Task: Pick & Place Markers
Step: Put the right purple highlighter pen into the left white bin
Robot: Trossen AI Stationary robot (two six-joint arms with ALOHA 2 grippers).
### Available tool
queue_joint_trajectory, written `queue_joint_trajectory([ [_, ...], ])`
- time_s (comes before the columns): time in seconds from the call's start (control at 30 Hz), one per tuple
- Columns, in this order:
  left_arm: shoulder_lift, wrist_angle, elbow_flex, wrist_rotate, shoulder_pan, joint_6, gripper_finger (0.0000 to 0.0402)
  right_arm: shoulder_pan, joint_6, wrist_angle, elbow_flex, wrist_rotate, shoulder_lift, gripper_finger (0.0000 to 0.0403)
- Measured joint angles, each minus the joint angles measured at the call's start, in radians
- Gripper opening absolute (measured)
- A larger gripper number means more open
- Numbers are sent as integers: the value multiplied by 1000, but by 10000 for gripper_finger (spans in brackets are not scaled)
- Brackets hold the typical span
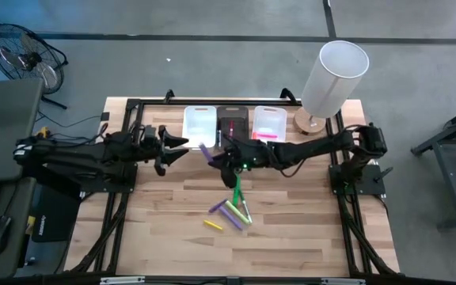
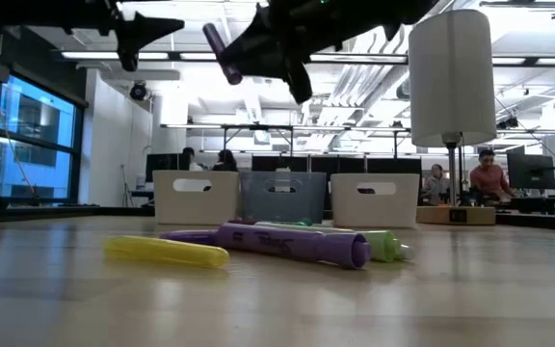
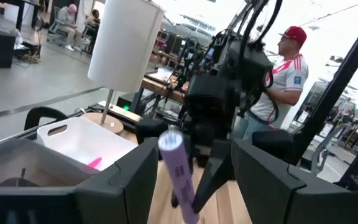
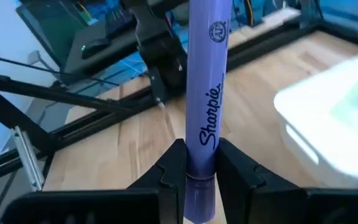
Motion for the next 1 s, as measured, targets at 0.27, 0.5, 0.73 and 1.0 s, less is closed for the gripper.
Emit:
queue_joint_trajectory([
  [0.27,139,105,48,-15,0,-7,202,-36,-108,-8,86,-47,0,55],
  [0.5,220,202,83,-34,0,-7,202,-53,-150,-48,129,-93,-1,55],
  [0.73,289,203,136,-45,0,-7,201,-52,-153,-60,132,-104,-1,55],
  [1.0,305,195,149,-97,0,0,132,-52,-150,-70,132,-116,-1,55],
])
